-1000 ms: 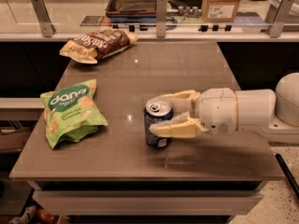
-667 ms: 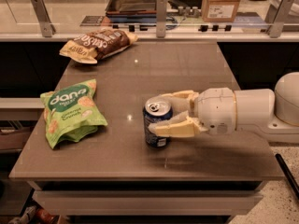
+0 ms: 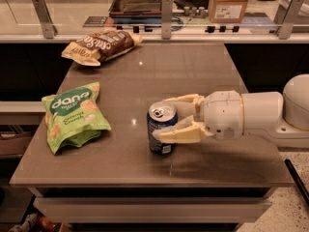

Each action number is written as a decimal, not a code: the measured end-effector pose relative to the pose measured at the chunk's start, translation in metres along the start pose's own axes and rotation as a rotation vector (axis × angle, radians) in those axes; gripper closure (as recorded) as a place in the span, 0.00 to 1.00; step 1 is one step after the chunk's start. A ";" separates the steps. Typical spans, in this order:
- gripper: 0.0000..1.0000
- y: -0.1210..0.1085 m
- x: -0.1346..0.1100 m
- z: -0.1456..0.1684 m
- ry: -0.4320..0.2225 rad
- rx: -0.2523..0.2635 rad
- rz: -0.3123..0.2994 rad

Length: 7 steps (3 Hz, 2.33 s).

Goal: Move pepsi can near brown chip bag

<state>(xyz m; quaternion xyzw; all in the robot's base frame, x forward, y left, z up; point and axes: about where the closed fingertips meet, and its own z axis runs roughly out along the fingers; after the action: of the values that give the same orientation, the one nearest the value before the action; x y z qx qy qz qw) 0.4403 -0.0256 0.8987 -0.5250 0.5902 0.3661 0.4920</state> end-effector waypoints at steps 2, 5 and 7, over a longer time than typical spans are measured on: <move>1.00 -0.051 -0.018 0.000 0.013 0.092 0.008; 1.00 -0.203 -0.075 0.021 0.083 0.345 -0.023; 1.00 -0.284 -0.072 0.077 0.049 0.316 -0.027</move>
Offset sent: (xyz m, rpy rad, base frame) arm 0.1022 -0.0203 0.0392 -0.0118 -0.0338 -0.2298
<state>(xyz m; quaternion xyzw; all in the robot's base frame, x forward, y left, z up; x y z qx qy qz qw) 0.7310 0.0144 0.9729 -0.4576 0.6451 0.2491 0.5589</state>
